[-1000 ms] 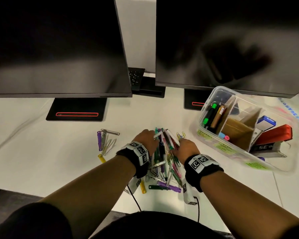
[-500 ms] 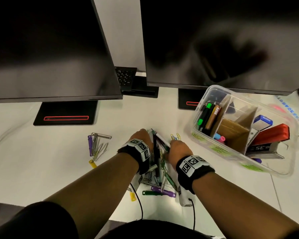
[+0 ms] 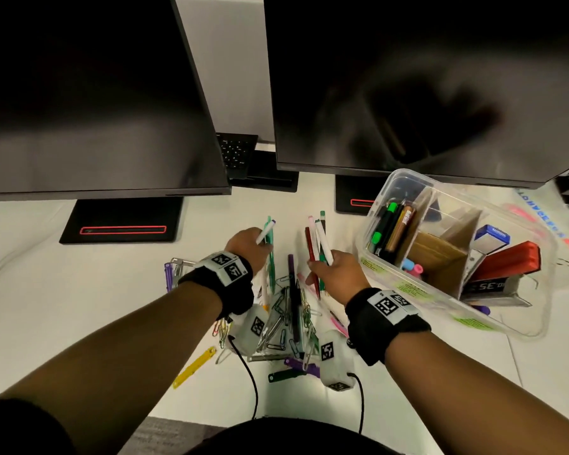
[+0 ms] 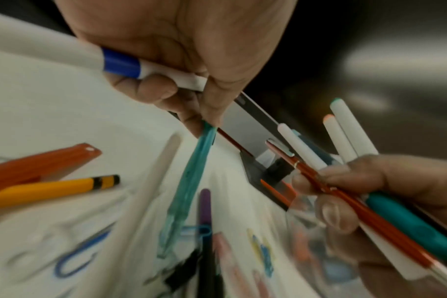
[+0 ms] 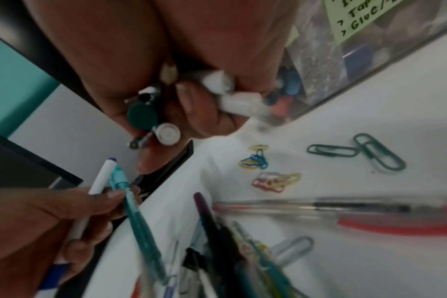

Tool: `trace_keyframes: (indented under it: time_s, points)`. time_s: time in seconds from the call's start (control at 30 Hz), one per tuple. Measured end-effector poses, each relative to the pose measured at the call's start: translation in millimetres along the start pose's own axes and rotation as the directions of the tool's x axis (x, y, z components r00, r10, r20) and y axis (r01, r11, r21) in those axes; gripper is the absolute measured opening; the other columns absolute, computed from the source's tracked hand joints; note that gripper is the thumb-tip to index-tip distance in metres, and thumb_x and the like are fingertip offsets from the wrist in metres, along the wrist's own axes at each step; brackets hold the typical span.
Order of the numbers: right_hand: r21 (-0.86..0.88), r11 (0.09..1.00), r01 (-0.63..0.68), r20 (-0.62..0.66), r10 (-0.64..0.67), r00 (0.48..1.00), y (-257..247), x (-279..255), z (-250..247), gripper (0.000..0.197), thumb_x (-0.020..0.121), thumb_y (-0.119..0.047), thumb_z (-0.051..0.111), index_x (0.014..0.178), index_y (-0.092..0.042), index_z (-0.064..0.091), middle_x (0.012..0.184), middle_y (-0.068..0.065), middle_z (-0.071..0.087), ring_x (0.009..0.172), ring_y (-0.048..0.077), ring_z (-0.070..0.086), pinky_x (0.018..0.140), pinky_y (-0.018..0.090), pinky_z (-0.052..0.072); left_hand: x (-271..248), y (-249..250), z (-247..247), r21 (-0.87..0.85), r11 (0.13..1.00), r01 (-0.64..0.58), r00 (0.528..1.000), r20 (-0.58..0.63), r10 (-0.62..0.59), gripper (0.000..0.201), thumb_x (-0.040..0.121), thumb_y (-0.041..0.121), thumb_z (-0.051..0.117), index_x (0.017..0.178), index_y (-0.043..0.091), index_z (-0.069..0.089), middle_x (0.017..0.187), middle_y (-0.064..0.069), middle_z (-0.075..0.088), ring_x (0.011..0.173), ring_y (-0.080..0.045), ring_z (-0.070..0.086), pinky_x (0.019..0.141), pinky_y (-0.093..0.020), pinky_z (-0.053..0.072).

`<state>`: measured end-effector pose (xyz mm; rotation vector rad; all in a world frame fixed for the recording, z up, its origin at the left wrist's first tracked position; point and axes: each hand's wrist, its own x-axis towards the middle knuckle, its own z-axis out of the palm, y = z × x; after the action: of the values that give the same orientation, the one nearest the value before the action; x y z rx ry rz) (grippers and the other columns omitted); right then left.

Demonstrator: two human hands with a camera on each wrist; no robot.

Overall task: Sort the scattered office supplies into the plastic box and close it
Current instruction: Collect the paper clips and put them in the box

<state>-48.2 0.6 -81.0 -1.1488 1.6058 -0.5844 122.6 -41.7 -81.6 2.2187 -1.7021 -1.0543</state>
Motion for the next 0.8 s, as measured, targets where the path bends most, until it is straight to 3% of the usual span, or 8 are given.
trace_keyframes:
  time_s: [0.13,0.23,0.37,0.47,0.57,0.67,0.73,0.8]
  points:
    - [0.081,0.997,0.021,0.032,-0.024,0.999,-20,-8,-1,0.017,0.09,-0.014,0.055,0.077,-0.005,0.06,0.056,0.002,0.064,0.038,0.002,0.051,0.04,0.01,0.039,-1,3,-13,-0.144,0.99,0.005,1.0,-0.001,-0.005,0.018,0.094,0.023,0.05,0.089,0.007,0.048,0.07,-0.002,0.047,0.071,-0.022,0.045,0.058,-0.027,0.033]
    - [0.113,0.99,0.081,0.041,-0.086,0.995,-39,-18,-5,0.024,0.093,-0.015,0.053,0.07,-0.01,0.056,0.062,0.009,0.06,0.042,0.005,0.051,0.045,0.013,0.039,-5,12,-21,-0.371,0.928,0.018,0.999,0.037,-0.005,0.018,0.096,0.018,0.043,0.1,0.005,0.055,0.103,-0.013,0.063,0.08,-0.022,0.048,0.07,-0.027,0.038]
    - [0.269,0.96,0.08,-0.046,-0.07,0.996,-62,-27,-25,0.012,0.094,-0.011,0.048,0.087,-0.009,0.056,0.062,0.007,0.055,0.051,0.016,0.049,0.038,0.014,0.036,-18,34,-26,-0.699,0.694,0.172,0.983,0.172,-0.069,0.019,0.098,0.013,0.038,0.105,0.007,0.054,0.083,-0.005,0.049,0.064,-0.013,0.053,0.055,-0.021,0.042]
    - [0.35,0.934,0.071,-0.208,0.004,0.978,-64,-20,-53,0.01,0.094,-0.011,0.048,0.085,-0.011,0.052,0.059,0.006,0.053,0.046,0.017,0.047,0.035,0.018,0.033,-25,55,-27,-0.75,0.616,0.243,0.96,0.279,-0.039,0.021,0.099,0.015,0.042,0.111,0.006,0.056,0.079,-0.003,0.048,0.063,-0.015,0.055,0.055,-0.023,0.047]
    - [0.308,0.951,0.014,-0.347,0.099,0.933,-59,-7,-79,0.009,0.091,-0.007,0.05,0.082,-0.006,0.054,0.058,0.008,0.053,0.04,0.017,0.05,0.044,0.025,0.039,-32,84,-23,-0.771,0.591,0.238,0.943,0.329,0.05,0.02,0.095,0.012,0.05,0.113,0.004,0.053,0.083,-0.005,0.055,0.062,-0.013,0.054,0.049,-0.021,0.049]
    - [0.144,0.987,-0.077,-0.383,0.127,0.915,-53,6,-97,0.009,0.089,-0.011,0.055,0.087,-0.003,0.06,0.063,0.01,0.057,0.052,0.022,0.056,0.05,0.025,0.049,-39,119,-16,-0.805,0.556,0.207,0.924,0.348,0.16,0.009,0.094,0.004,0.05,0.103,0.004,0.051,0.079,-0.007,0.054,0.065,-0.014,0.053,0.05,-0.019,0.052]
    - [-0.054,0.994,-0.093,-0.367,0.067,0.928,-51,12,-104,0.021,0.089,-0.015,0.056,0.097,0.003,0.063,0.082,0.018,0.065,0.074,0.032,0.062,0.069,0.03,0.054,-44,141,-10,-0.808,0.557,0.191,0.897,0.374,0.235,0.006,0.095,0.005,0.047,0.094,0.007,0.054,0.077,-0.007,0.054,0.068,-0.015,0.054,0.06,-0.024,0.052]
    - [-0.134,0.986,-0.098,-0.346,0.046,0.937,-50,13,-108,0.028,0.09,-0.016,0.053,0.107,0.004,0.063,0.095,0.019,0.062,0.086,0.027,0.058,0.086,0.039,0.05,-46,157,-5,-0.804,0.559,0.201,0.87,0.409,0.276,0.017,0.097,0.007,0.044,0.083,0.01,0.054,0.074,-0.006,0.054,0.067,-0.015,0.054,0.062,-0.026,0.049]
